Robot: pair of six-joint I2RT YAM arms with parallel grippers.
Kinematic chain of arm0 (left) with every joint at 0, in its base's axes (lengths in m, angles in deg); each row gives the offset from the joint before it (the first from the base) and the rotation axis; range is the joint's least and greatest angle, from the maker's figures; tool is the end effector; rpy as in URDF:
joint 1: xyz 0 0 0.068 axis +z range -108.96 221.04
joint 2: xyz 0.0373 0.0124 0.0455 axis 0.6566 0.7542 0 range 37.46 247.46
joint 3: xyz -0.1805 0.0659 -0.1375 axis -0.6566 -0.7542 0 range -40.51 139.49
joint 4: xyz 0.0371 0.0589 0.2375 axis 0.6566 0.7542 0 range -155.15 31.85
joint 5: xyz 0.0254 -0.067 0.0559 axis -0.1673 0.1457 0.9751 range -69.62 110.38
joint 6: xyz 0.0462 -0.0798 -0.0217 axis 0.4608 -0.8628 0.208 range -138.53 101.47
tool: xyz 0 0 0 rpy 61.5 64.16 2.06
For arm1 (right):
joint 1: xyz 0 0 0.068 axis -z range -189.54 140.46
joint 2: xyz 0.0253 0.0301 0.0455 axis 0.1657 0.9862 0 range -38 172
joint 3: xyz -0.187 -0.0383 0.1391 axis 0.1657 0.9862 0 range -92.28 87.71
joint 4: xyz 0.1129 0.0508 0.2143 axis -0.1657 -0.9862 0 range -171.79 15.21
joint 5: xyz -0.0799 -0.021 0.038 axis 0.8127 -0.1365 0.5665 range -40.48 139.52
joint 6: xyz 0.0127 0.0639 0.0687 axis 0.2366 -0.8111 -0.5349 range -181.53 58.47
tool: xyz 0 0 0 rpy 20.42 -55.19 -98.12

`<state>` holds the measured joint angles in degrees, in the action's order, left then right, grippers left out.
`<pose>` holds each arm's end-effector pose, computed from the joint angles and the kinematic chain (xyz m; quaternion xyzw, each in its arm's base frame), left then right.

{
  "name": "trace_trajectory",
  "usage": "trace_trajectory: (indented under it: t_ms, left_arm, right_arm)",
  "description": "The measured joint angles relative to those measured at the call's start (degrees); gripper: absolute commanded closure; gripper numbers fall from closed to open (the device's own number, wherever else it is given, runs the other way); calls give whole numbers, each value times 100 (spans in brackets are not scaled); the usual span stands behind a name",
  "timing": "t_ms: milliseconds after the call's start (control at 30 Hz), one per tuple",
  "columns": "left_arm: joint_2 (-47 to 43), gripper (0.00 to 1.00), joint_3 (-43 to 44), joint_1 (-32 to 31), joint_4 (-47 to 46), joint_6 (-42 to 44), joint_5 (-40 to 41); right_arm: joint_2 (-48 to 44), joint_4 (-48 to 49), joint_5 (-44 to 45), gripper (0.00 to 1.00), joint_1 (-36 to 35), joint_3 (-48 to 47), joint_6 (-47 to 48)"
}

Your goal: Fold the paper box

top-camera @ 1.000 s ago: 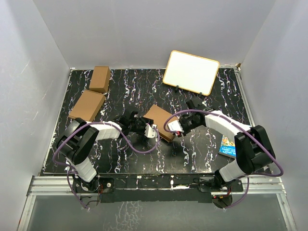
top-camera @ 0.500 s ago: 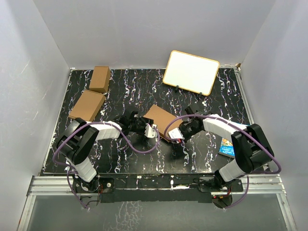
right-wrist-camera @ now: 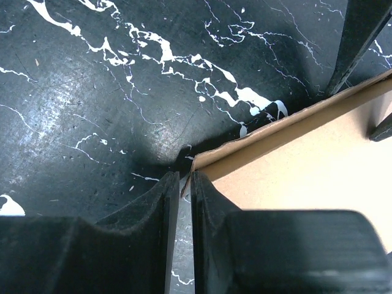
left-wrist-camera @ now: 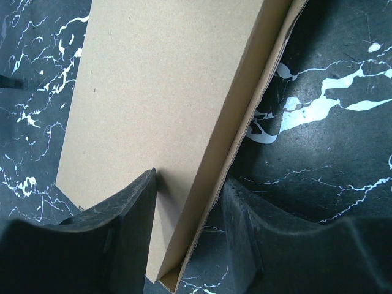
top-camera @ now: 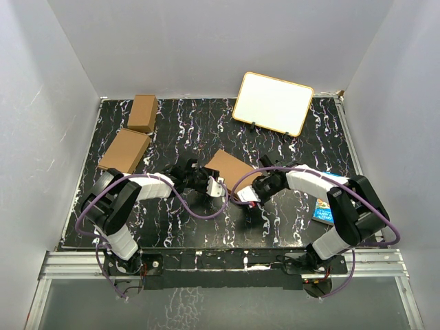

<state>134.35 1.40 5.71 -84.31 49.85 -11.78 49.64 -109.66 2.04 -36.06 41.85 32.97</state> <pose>0.2566 -0.2379 0.0982 0.7507 0.4292 -0.1120 0.4896 0.1979 0.1693 0.1026 -0.8144 0.4068 0.2720 0.3118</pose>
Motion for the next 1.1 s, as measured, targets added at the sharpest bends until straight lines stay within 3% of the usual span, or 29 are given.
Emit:
trace_trajectory:
  t_ms: [333, 1100]
  left_arm:
    - [0, 54, 11, 0, 24, 0, -2]
    - [33, 51, 129, 2, 293, 44, -70]
  right_arm:
    - [52, 179, 149, 92, -118, 42, -79]
    - [210, 221, 632, 92, -726, -232, -96]
